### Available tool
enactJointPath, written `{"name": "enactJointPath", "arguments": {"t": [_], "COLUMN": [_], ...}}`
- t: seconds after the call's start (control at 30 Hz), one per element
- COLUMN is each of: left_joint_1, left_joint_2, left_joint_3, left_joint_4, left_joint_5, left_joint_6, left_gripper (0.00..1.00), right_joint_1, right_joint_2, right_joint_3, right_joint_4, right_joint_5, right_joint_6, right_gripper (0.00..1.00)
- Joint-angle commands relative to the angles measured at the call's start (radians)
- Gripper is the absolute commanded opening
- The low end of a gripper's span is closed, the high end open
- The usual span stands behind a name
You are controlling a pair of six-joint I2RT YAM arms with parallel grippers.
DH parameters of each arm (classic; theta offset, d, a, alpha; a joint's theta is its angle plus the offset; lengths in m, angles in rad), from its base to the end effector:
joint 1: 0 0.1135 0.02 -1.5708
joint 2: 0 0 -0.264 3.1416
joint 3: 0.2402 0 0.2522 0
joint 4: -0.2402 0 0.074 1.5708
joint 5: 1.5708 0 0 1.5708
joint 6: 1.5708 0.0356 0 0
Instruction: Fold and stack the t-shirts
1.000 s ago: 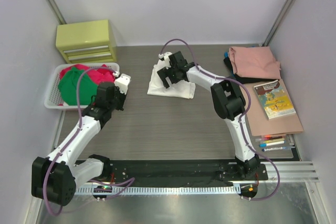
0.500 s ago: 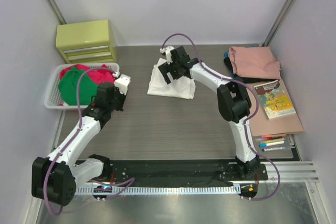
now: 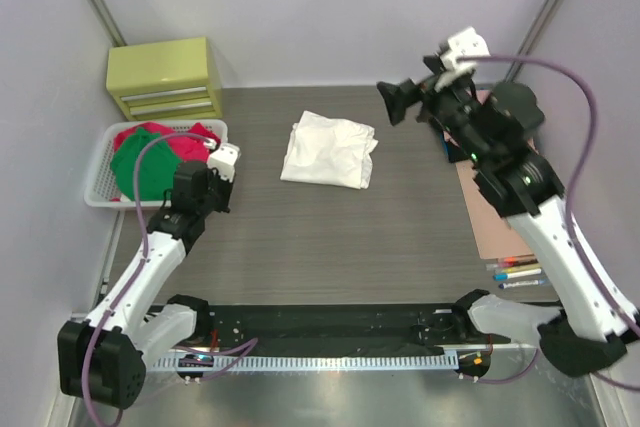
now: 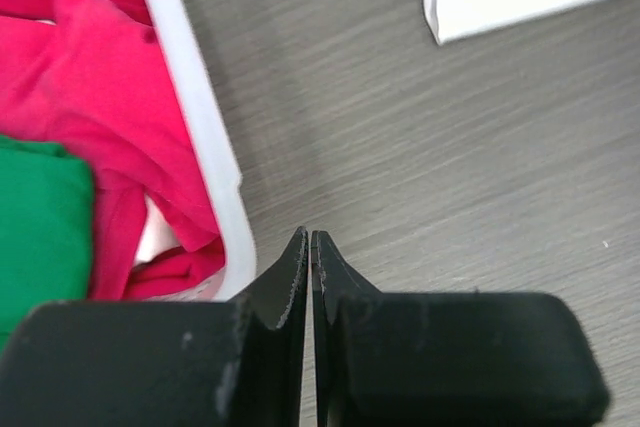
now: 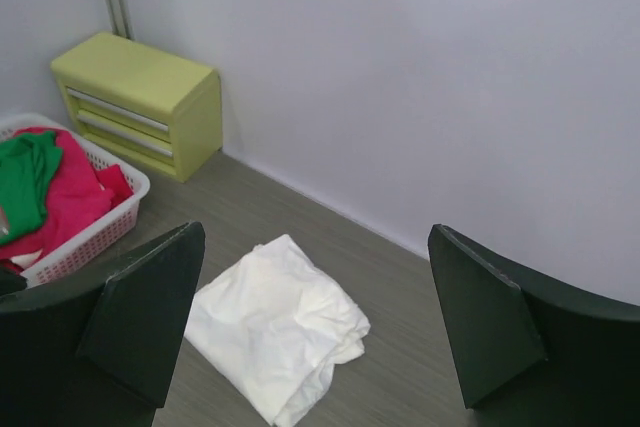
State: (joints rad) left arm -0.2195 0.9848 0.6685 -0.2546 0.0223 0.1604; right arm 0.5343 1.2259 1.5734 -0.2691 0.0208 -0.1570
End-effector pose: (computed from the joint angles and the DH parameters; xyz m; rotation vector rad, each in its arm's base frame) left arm 0.2123 -0.0482 0.2551 0.4173 2.1011 -0.0584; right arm 0.2154 0.1266 0.5104 -0.4920 1.4161 0.2888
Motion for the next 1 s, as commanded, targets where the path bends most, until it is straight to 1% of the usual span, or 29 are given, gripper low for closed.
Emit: {"name": "enactJointPath", "arguments": {"t": [0.0, 0.03, 0.07, 0.1, 0.13, 0.17, 0.2, 0.23, 0.27, 0.3, 0.33, 0.37, 0.4, 0.43, 0.5, 0.53, 0.57, 0.6, 0.77, 0.8, 0.97], "left_joint_1": [0.066, 0.080, 0.094, 0.094, 0.094, 0.094, 0.094, 0.094, 0.094, 0.095, 0.095, 0.094, 0.095, 0.104, 0.147, 0.199, 0.216, 0.244, 0.253, 0.253, 0.253], "left_joint_2": [-0.075, -0.084, -0.096, -0.104, -0.110, -0.116, -0.130, -0.141, -0.156, -0.190, -0.213, -0.230, -0.251, -0.261, -0.282, -0.282, -0.282, -0.281, -0.290, -0.297, -0.337], "left_joint_3": [0.074, 0.095, 0.118, 0.158, 0.175, 0.207, 0.221, 0.233, 0.255, 0.258, 0.260, 0.263, 0.264, 0.250, 0.226, 0.211, 0.197, 0.195, 0.191, 0.186, 0.125], "left_joint_4": [0.023, 0.012, -0.007, -0.017, -0.026, -0.046, -0.057, -0.081, -0.089, -0.094, -0.095, -0.098, -0.104, -0.107, -0.088, -0.068, -0.064, -0.066, -0.081, -0.092, -0.106], "left_joint_5": [0.004, 0.017, 0.013, 0.001, -0.008, -0.046, -0.064, -0.079, -0.105, -0.116, -0.128, -0.155, -0.168, -0.174, -0.121, -0.089, -0.052, 0.002, 0.057, 0.092, 0.136], "left_joint_6": [-0.051, -0.059, -0.055, -0.047, -0.015, -0.004, 0.004, 0.013, 0.016, 0.016, 0.011, -0.013, -0.024, -0.036, -0.094, -0.123, -0.154, -0.154, -0.154, -0.154, -0.154], "left_gripper": [0.06, 0.07, 0.09, 0.12, 0.19, 0.31, 0.52, 0.60, 0.67, 0.75, 0.79, 0.84, 0.85, 0.86, 0.89, 0.89, 0.91, 0.91, 0.92, 0.92, 0.93], "right_joint_1": [-0.075, -0.091, -0.100, -0.121, -0.138, -0.151, -0.187, -0.201, -0.220, -0.256, -0.293, -0.334, -0.411, -0.439, -0.479, -0.493, -0.497, -0.500, -0.517, -0.517, -0.522], "right_joint_2": [-0.117, -0.144, -0.164, -0.196, -0.206, -0.210, -0.209, -0.203, -0.200, -0.203, -0.210, -0.218, -0.236, -0.247, -0.281, -0.290, -0.302, -0.315, -0.336, -0.335, -0.332], "right_joint_3": [-0.295, -0.378, -0.419, -0.456, -0.520, -0.542, -0.562, -0.585, -0.593, -0.604, -0.628, -0.642, -0.674, -0.688, -0.725, -0.733, -0.739, -0.743, -0.740, -0.743, -0.744], "right_joint_4": [-0.081, -0.099, -0.101, -0.101, -0.104, -0.102, -0.102, -0.107, -0.108, -0.104, -0.090, -0.078, -0.065, -0.042, -0.029, -0.019, -0.021, -0.024, -0.044, -0.050, -0.053], "right_joint_5": [-0.038, -0.044, -0.027, -0.024, -0.024, -0.024, -0.024, -0.024, -0.028, -0.047, -0.086, -0.199, -0.237, -0.258, -0.285, -0.286, -0.291, -0.295, -0.280, -0.283, -0.309], "right_joint_6": [-0.102, -0.127, -0.154, -0.179, -0.193, -0.193, -0.182, -0.168, -0.153, -0.109, -0.084, -0.057, -0.020, -0.009, -0.004, -0.004, -0.006, -0.006, -0.010, -0.010, 0.005], "right_gripper": [1.00, 1.00, 1.00, 1.00, 1.00, 1.00, 1.00, 1.00, 1.00, 1.00, 1.00, 1.00, 1.00, 1.00, 1.00, 1.00, 1.00, 1.00, 1.00, 1.00, 1.00]}}
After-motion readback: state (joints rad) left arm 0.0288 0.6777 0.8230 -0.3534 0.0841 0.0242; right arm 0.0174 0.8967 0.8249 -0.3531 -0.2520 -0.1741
